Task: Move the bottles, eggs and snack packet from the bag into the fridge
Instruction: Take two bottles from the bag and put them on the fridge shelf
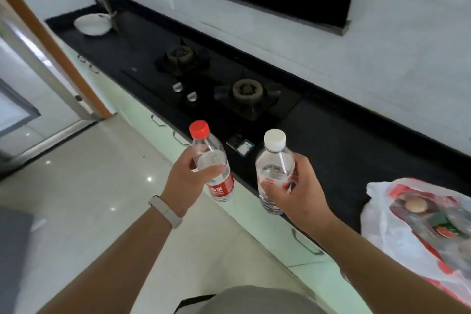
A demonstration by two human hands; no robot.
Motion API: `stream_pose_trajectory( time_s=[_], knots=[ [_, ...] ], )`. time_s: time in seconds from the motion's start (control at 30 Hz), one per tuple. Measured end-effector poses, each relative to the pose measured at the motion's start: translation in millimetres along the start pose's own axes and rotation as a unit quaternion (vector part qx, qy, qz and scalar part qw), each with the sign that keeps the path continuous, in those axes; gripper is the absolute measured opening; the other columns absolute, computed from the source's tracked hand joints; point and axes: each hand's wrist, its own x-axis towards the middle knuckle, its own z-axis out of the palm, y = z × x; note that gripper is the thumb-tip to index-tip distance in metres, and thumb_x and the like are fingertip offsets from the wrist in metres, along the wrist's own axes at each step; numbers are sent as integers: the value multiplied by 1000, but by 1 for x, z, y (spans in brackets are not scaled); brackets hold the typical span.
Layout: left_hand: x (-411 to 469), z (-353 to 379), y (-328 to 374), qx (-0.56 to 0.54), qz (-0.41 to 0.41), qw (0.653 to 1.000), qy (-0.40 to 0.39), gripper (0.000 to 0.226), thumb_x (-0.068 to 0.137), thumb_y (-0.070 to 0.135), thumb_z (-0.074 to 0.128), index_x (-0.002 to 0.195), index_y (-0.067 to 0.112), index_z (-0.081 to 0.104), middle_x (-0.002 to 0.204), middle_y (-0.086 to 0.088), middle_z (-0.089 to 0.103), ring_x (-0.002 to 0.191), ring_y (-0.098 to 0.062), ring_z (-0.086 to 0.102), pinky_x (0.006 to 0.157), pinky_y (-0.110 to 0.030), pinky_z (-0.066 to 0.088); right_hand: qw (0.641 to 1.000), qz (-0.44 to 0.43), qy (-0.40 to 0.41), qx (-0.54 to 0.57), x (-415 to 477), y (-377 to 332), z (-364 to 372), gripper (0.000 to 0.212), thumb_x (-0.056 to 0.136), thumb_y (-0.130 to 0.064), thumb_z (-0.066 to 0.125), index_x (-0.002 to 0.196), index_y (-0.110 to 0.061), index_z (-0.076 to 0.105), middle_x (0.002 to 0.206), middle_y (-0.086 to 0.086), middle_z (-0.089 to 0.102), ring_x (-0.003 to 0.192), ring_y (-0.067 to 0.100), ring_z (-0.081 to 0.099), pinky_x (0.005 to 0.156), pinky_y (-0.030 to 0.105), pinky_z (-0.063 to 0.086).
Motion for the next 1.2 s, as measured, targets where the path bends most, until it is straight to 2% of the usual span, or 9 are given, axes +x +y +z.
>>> stream_pose_trajectory(
  time_s=[0.17,0.27,0.4,0.57,0.67,0.77,0.9,1.1,1.2],
  knots=[
    [-8,-89,-26,-18,-30,998,57,38,76,26,82,108,30,62,102,3,66,98,-17,64,86,-35,53,998,-34,-53,-13,10,-42,93,61,71,-44,77,121,-43,42,116,-11,59,103,11,62,90,36,56],
    [-19,-137,-38,-29,-43,995,91,51,67,36,83,113,28,63,105,3,69,100,-18,65,89,-39,54,994,-72,-84,-13,13,-66,139,55,63,-52,73,110,-48,44,110,-12,59,98,8,62,87,37,57],
    [-40,-193,-49,-60,-58,984,158,68,55,45,81,118,27,62,107,4,70,101,-19,66,90,-39,54,984,-107,-143,-9,12,-97,187,59,64,-48,77,116,-45,48,113,-14,59,100,5,62,87,33,57],
    [-66,-243,-67,-77,-77,963,246,59,72,24,83,125,20,58,111,0,68,103,-20,65,86,-33,51,965,-152,-213,7,19,-125,241,51,72,-33,83,107,-49,50,112,-19,60,101,2,62,88,32,55],
    [-81,-264,-80,-86,-95,946,297,54,76,20,83,124,22,58,111,1,69,103,-19,65,84,-30,49,953,-161,-259,9,26,-137,275,53,74,-31,83,114,-41,50,114,-15,61,99,1,62,87,29,56],
    [-92,-282,-88,-86,-113,925,352,37,83,16,77,113,28,59,108,1,68,99,-18,66,84,-31,51,935,-176,-309,13,37,-149,312,57,71,-36,82,118,-34,50,114,-12,61,99,2,62,86,27,54],
    [-88,-314,-94,-78,-137,891,426,39,85,17,74,120,19,58,109,-3,68,100,-24,66,91,-40,53,909,-191,-368,30,62,-166,366,58,67,-43,78,117,-36,50,112,-14,62,99,4,63,84,27,54],
    [-46,-357,-88,-46,-174,855,487,40,84,18,75,119,15,59,103,-2,69,93,-19,67,86,-36,54,885,-205,-413,58,124,-194,435,50,72,-36,82,111,-39,51,109,-15,63,93,2,64,77,20,51],
    [-19,-373,-77,-31,-175,845,505,39,85,19,74,120,14,57,103,0,68,92,-15,65,84,-31,53,875,-225,-424,59,157,-211,462,49,69,-42,80,107,-44,49,109,-15,63,92,1,63,74,12,48]
  ],
)
